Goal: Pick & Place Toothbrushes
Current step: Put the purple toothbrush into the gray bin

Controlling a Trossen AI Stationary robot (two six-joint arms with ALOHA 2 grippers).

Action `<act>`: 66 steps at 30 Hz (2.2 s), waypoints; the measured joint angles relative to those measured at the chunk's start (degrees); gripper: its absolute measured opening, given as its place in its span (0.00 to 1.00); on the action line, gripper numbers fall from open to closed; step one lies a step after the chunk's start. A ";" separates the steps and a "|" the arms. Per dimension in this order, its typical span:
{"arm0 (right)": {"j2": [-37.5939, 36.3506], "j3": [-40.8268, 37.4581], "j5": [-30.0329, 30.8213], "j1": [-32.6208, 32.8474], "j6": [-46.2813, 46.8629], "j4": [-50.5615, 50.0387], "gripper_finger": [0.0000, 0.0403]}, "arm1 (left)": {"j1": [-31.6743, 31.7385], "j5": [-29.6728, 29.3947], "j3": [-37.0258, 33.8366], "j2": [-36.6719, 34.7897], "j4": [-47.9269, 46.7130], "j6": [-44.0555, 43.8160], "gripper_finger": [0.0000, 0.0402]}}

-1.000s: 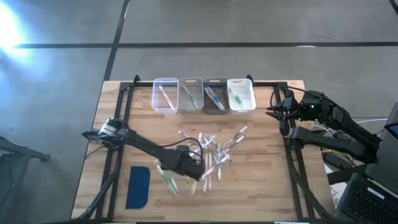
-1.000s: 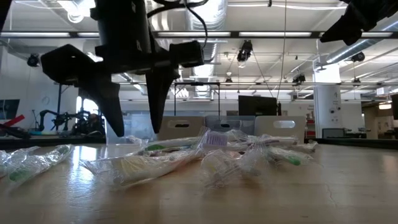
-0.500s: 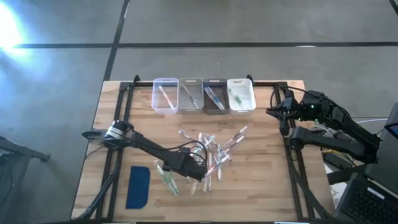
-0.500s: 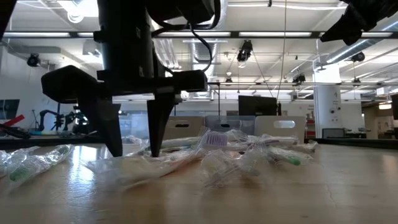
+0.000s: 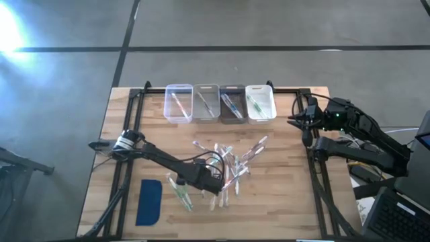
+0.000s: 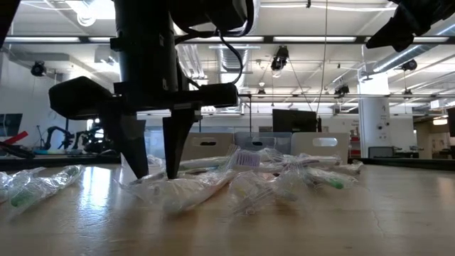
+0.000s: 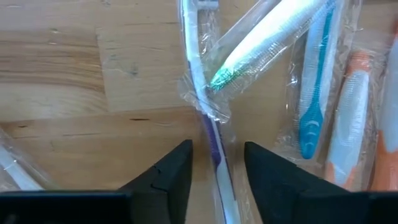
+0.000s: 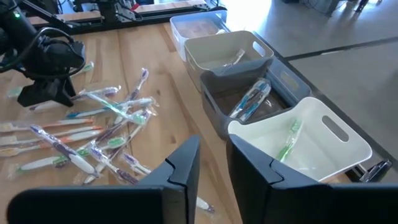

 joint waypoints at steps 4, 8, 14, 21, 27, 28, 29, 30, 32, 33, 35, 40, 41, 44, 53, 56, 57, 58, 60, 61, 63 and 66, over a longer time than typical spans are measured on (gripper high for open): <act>0.00 0.00 0.00 0.00 0.01 0.02 0.23 | 0.02 0.62 0.00 -0.02 -0.67 -0.29 0.27; 0.00 0.00 0.00 0.02 0.01 0.00 0.26 | 0.02 2.44 0.00 -0.26 -1.49 -0.77 0.19; 0.02 0.00 0.00 0.00 0.01 0.02 0.30 | -0.09 2.76 0.00 -1.89 -3.20 -2.02 0.07; 0.02 0.00 -0.02 0.01 0.01 0.00 0.34 | -0.20 2.52 0.00 -5.74 -10.72 -2.67 0.05; 0.02 0.00 -0.02 0.02 0.01 0.00 0.38 | -0.28 -2.85 0.00 -10.04 -13.47 -0.09 0.06; 0.02 0.00 -0.02 0.00 0.01 0.00 0.38 | -0.26 -5.04 0.00 -10.83 -13.41 0.54 0.06; 0.02 0.00 -0.02 0.00 0.01 0.02 0.39 | -0.26 -8.00 0.00 -11.62 -13.33 1.61 0.06; 0.02 0.00 -0.02 0.02 0.01 0.00 0.40 | -0.26 -11.09 0.00 -12.28 -13.07 2.69 0.06; 0.02 0.00 -0.01 0.01 0.01 0.02 0.41 | -0.20 -17.17 0.00 -13.89 -12.51 4.58 0.06; 0.02 0.00 -0.02 0.02 0.01 0.01 0.41 | -0.06 -20.45 0.00 -14.55 -12.08 5.27 0.06; 0.02 0.00 -0.02 0.00 0.01 0.02 0.42 | 0.31 -25.99 0.00 -15.92 -11.06 6.74 0.06; 0.02 0.00 -0.02 0.00 0.01 0.02 0.45 | 2.86 -36.07 0.00 -18.60 -7.23 15.12 0.06; 0.02 0.00 -0.02 0.02 0.01 0.02 0.46 | 3.58 -37.48 0.00 -19.11 -5.65 17.75 0.06; 0.02 0.00 -0.02 0.00 0.01 0.02 0.47 | 6.19 -39.91 0.00 -20.26 0.69 29.06 0.06; 0.02 0.00 -0.02 0.00 0.01 0.02 0.50 | 16.10 -29.33 0.00 -21.24 34.22 74.89 0.06; 0.02 0.00 -0.02 0.02 0.01 0.01 0.49 | 20.26 -20.02 0.00 -21.24 44.62 82.57 0.06; 0.02 0.00 -0.02 0.00 0.01 0.00 0.48 | 21.67 -17.37 -0.02 -21.24 47.22 83.88 0.06; 0.02 0.00 -0.02 0.02 0.01 0.02 0.48 | 23.07 -15.10 -0.07 -21.26 49.40 84.78 0.06; 0.02 0.00 -0.02 0.00 0.01 0.00 0.46 | 25.71 -11.47 -0.37 -21.27 52.66 85.66 0.06; 0.02 0.00 -0.02 0.00 0.01 0.02 0.46 | 26.91 -9.92 -0.48 -21.27 53.96 85.76 0.06; 0.02 0.00 -0.02 0.01 0.01 0.02 0.44 | 28.94 -7.27 -0.80 -21.27 56.59 85.76 0.06; 0.02 0.00 -0.02 0.00 0.00 0.00 0.42 | 30.91 -5.23 -0.87 -21.27 58.74 85.90 0.06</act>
